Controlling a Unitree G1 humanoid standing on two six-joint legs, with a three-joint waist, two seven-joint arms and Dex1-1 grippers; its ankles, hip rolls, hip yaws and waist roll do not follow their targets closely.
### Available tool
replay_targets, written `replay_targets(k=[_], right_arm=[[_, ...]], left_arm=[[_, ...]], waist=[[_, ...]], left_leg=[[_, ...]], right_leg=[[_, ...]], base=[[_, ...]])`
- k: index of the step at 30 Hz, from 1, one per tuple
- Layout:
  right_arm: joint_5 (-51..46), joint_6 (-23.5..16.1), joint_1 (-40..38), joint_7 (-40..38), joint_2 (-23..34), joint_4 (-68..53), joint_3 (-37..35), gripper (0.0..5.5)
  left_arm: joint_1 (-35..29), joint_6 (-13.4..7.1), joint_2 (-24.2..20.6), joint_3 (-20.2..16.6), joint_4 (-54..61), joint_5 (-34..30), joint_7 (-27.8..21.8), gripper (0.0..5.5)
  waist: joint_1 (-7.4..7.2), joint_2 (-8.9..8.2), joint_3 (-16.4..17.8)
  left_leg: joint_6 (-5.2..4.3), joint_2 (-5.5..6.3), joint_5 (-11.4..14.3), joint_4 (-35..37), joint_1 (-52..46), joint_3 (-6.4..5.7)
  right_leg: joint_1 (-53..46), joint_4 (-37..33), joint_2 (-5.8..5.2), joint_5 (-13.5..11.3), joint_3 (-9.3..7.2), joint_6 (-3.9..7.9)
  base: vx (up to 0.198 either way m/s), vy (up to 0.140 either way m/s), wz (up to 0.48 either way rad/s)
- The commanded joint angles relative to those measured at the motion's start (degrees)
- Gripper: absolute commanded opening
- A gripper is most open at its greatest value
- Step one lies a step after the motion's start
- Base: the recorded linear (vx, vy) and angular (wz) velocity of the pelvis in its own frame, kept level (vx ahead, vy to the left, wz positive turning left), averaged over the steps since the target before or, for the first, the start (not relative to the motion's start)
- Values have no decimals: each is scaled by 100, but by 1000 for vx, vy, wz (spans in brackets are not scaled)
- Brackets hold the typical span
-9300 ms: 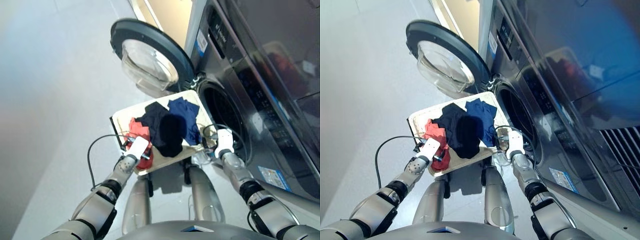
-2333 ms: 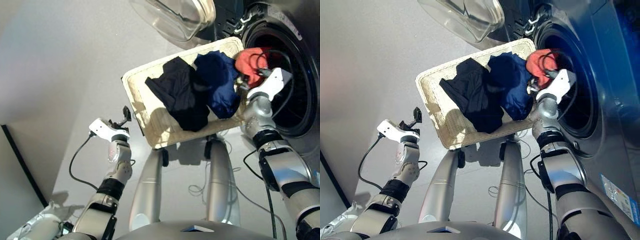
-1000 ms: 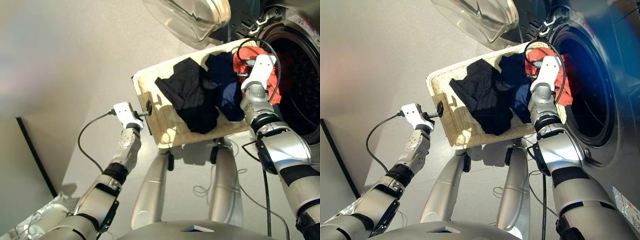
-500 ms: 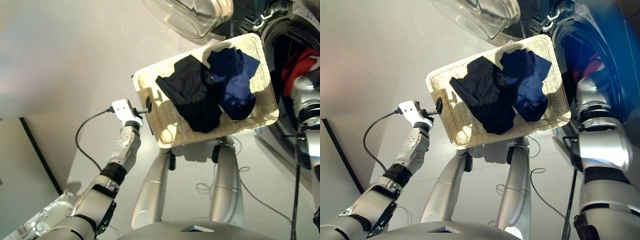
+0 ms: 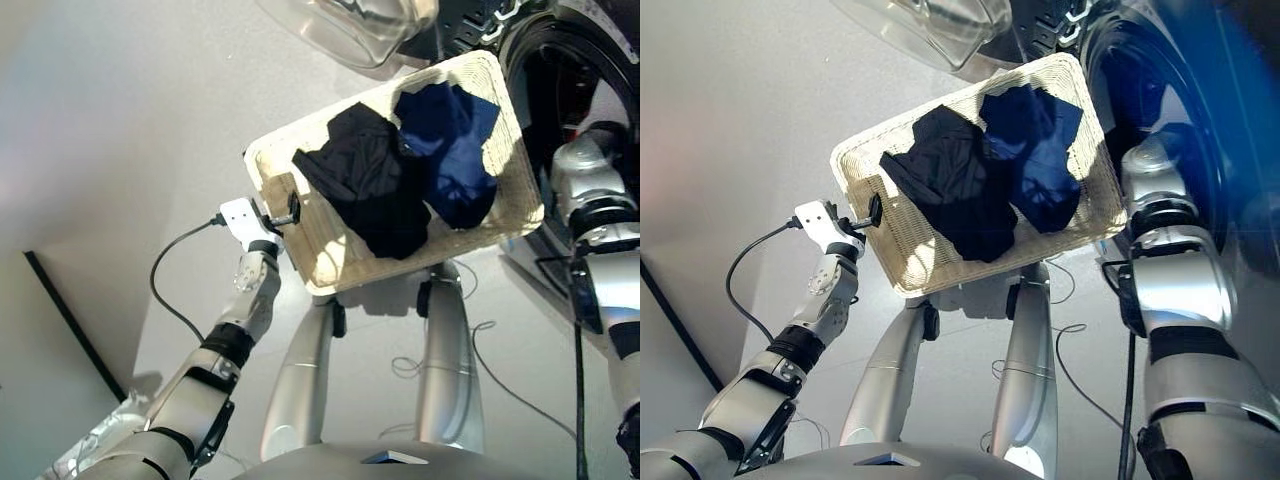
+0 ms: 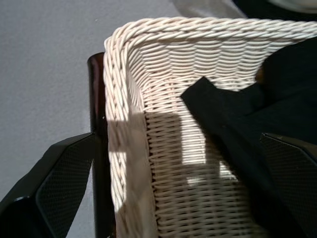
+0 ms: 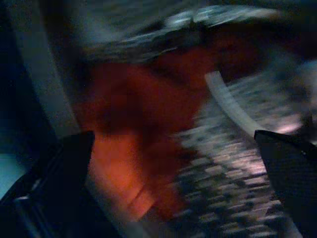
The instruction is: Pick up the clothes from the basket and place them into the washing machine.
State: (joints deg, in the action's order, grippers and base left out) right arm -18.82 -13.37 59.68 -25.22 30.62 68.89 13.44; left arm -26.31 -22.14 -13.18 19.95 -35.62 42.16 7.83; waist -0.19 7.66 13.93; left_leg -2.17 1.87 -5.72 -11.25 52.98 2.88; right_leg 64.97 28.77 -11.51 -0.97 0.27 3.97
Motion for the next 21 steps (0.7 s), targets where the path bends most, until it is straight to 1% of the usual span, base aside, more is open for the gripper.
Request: replay_targets(k=[1, 6, 8, 10, 12, 14, 15, 18, 20, 21], right_arm=[[-547, -585, -165, 487, -217, -581, 353, 550], [-869, -762, -738, 1035, -652, -1265, 574, 550], [-883, -800, -925, 1227, -697, -1538, 706, 550], [-807, -838, -1164, 1348, -751, -1908, 862, 550], [-740, -797, -1340, 1550, -795, -2137, 1053, 550], [-516, -775, -1504, 1544, -796, -2465, 1190, 550], [-731, -829, -1665, 1598, -909, -2558, 1153, 550], [-664, -866, -1947, 1695, -1027, -2983, 1295, 550], [-510, -847, -2121, 1747, -1062, -3308, 1494, 550], [-546, -857, -2201, 1768, -1099, -3399, 1534, 550]], left_arm=[[-51, -140, -100, -310, -97, -48, -101, 550], [-360, -107, 21, -169, -305, -200, -153, 550], [-515, -85, 80, -70, -439, -287, -180, 550], [-671, -44, 168, 20, -582, -330, -210, 550], [-855, 4, 232, 124, -831, -426, -307, 550], [-1005, 14, 285, 198, -939, -465, -309, 550], [-1113, 20, 346, 242, -1045, -522, -304, 550], [-1308, 41, 494, 300, -1378, -547, -290, 550], [-1420, 38, 594, 250, -1593, -536, -245, 550], [-1455, 41, 640, 229, -1671, -501, -222, 550]], waist=[[-142, -7, -69], [-246, -93, -55], [-290, -120, -51], [-339, -153, -43], [-400, -206, -35], [-469, -247, -26], [-511, -271, -20], [-638, -326, 0], [-733, -352, 1], [-710, -321, -2]], left_leg=[[5, -16, 498, -407, -41, -317], [-8, -46, 500, -345, -189, -316], [-15, -53, 503, -323, -233, -318], [-26, -58, 496, -277, -286, -294], [-44, -68, 497, -263, -316, -280], [-46, -77, 530, -296, -315, -257], [-40, -84, 580, -362, -305, -235], [0, -112, 727, -642, -199, -168], [17, -140, 800, -750, -131, -144], [-3, -220, 983, -804, -187, -162]], right_leg=[[-34, -778, 168, -1013, -130, 263], [-159, -853, 202, -1024, -136, 256], [-187, -879, 211, -1033, -128, 262], [-215, -926, 216, -1051, -118, 268], [-221, -956, 232, -1062, -105, 267], [-216, -953, 249, -1061, -84, 264], [-198, -946, 266, -1069, -61, 265], [-107, -915, 345, -1079, 22, 243], [-49, -936, 404, -1079, 71, 229], [-75, -861, 492, -908, 74, 251]], base=[[0, 0, 0], [0, 0, 0], [0, 0, 0], [0, 0, 0], [0, 0, 0], [0, 0, 0], [0, 0, 0], [0, 0, 0], [45, -1, -259], [0, -7, -253]])
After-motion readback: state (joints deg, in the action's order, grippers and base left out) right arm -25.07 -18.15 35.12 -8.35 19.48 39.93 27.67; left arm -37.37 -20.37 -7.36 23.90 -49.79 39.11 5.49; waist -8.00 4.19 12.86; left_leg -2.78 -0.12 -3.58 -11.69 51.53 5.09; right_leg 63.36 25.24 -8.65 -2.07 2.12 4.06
